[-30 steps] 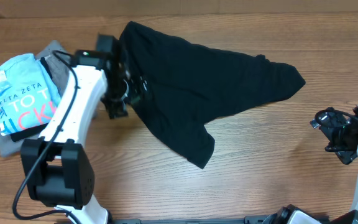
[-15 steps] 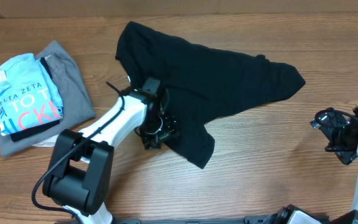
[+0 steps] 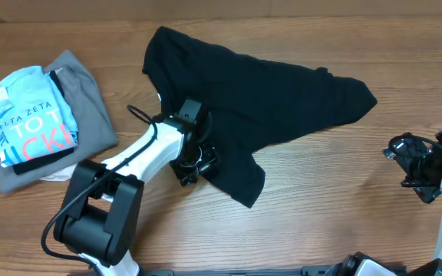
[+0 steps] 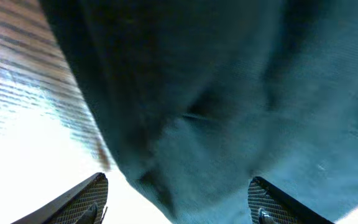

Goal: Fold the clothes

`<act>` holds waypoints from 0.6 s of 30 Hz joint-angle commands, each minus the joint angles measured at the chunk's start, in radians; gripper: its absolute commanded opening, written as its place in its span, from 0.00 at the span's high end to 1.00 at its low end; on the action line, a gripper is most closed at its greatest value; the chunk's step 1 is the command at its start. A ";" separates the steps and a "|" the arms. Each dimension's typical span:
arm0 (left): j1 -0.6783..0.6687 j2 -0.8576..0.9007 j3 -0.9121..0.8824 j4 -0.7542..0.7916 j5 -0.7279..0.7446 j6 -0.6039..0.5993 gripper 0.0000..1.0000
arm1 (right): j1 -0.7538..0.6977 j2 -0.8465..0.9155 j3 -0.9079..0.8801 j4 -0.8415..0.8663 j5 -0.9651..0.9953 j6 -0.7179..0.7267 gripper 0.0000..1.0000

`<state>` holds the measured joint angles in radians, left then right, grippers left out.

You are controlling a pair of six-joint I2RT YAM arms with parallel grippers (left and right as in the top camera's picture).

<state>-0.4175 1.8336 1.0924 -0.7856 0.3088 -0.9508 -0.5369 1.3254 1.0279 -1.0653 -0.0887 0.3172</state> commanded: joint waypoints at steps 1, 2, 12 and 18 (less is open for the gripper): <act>-0.004 -0.008 -0.036 0.029 -0.021 -0.060 0.27 | -0.003 -0.014 0.019 0.004 0.009 -0.005 0.00; -0.004 -0.008 -0.037 0.032 -0.021 -0.060 0.29 | -0.003 -0.014 0.019 0.004 0.009 -0.005 0.00; -0.006 -0.008 -0.037 0.074 -0.098 -0.015 0.73 | -0.003 -0.014 0.019 0.003 0.009 -0.005 0.00; -0.023 -0.008 -0.037 0.077 -0.098 -0.018 0.68 | -0.003 -0.014 0.019 0.003 0.009 -0.005 0.00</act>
<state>-0.4229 1.8336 1.0660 -0.7097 0.2405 -0.9882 -0.5369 1.3254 1.0279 -1.0653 -0.0883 0.3172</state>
